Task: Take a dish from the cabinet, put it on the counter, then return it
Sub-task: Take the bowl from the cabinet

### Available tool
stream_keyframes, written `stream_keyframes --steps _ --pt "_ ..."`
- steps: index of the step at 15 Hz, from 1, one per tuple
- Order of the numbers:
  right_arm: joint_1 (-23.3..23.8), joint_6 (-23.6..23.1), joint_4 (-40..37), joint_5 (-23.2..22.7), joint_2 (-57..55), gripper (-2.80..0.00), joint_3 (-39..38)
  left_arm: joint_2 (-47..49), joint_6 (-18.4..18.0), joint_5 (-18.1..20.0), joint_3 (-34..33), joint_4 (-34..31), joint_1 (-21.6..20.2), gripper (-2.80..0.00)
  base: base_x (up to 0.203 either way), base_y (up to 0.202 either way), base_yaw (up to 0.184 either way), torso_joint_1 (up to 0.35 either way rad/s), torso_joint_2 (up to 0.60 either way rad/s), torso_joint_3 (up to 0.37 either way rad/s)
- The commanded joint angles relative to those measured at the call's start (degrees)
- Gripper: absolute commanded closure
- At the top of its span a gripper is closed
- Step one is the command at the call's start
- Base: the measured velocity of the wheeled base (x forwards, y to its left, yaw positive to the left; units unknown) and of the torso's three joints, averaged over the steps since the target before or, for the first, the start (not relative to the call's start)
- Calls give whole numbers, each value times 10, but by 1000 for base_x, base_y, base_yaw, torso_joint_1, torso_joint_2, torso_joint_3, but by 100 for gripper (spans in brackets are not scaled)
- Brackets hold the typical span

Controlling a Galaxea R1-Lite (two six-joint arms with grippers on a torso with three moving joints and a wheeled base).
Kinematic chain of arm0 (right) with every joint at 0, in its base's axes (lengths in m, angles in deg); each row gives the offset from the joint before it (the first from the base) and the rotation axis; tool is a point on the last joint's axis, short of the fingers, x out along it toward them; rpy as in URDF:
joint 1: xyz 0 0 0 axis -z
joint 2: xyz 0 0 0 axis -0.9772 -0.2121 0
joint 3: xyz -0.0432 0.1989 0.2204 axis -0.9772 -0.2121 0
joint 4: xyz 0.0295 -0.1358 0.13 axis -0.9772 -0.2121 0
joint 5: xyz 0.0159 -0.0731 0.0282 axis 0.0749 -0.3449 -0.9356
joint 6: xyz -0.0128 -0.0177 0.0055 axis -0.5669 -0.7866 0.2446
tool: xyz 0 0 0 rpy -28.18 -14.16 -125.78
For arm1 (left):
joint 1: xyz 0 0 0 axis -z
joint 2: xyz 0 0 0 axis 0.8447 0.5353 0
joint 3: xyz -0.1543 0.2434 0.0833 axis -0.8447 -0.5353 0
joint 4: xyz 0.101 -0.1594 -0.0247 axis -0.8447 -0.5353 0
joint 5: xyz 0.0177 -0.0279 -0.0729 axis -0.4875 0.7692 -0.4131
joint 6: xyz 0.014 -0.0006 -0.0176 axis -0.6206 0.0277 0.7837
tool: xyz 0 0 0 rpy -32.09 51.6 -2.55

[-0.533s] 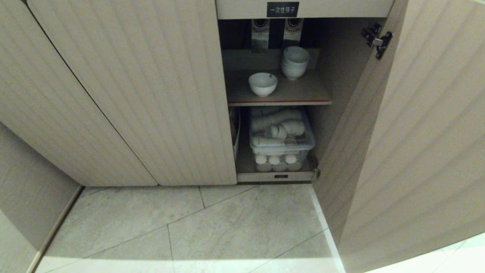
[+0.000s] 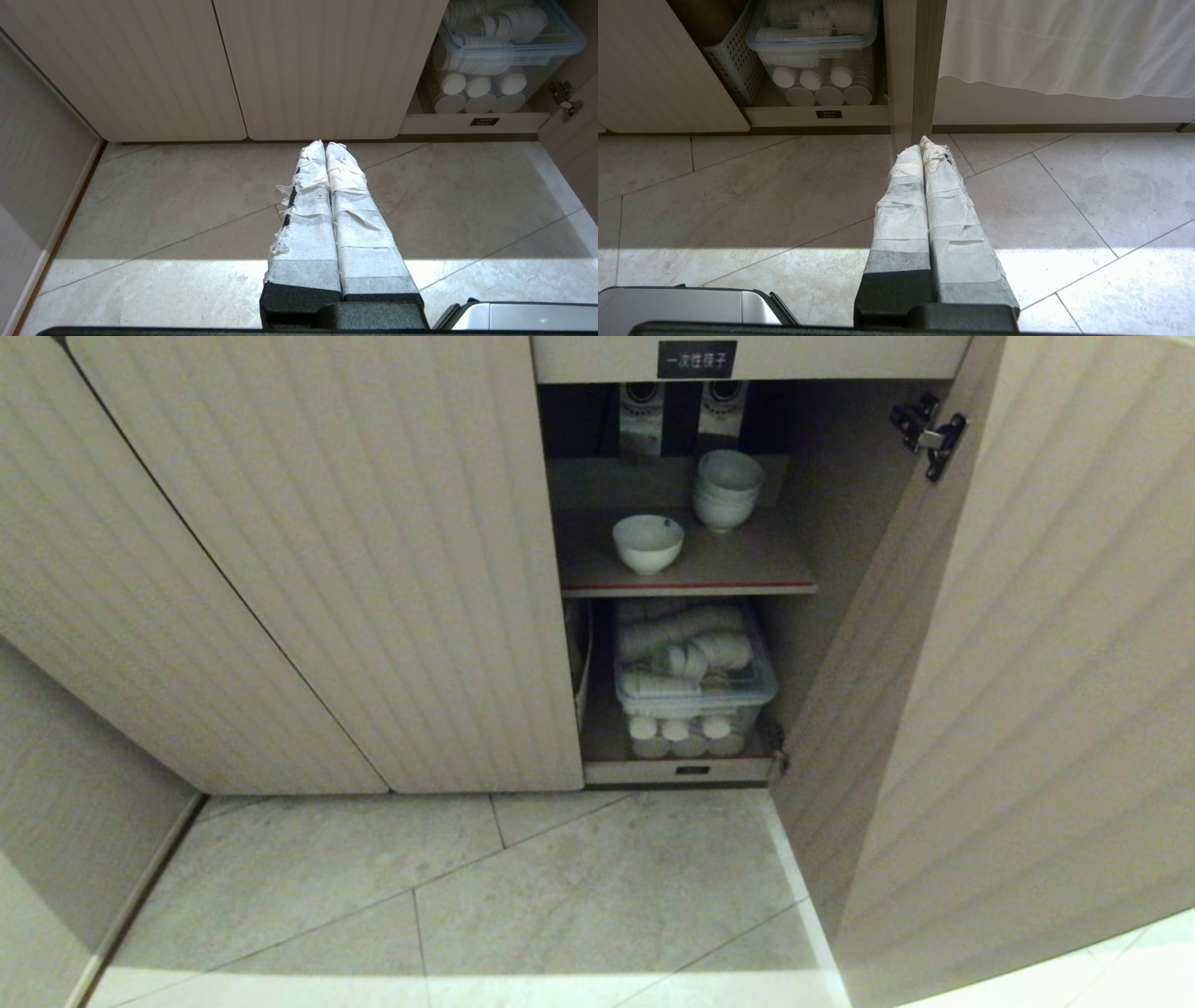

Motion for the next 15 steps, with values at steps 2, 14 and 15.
stream_keyframes --steps 2,14,15 --pt "0 0 0 0 0 0 0 0 0 0 0 -1 0 0 0 0 0 0 0 0" --pt "0 -1 1 0 0 0 0 0 0 0 0 -1 0 0 0 0 0 0 0 0" --pt "-1 -1 0 0 0 0 0 0 0 0 0 -1 0 0 0 0 0 0 0 0"
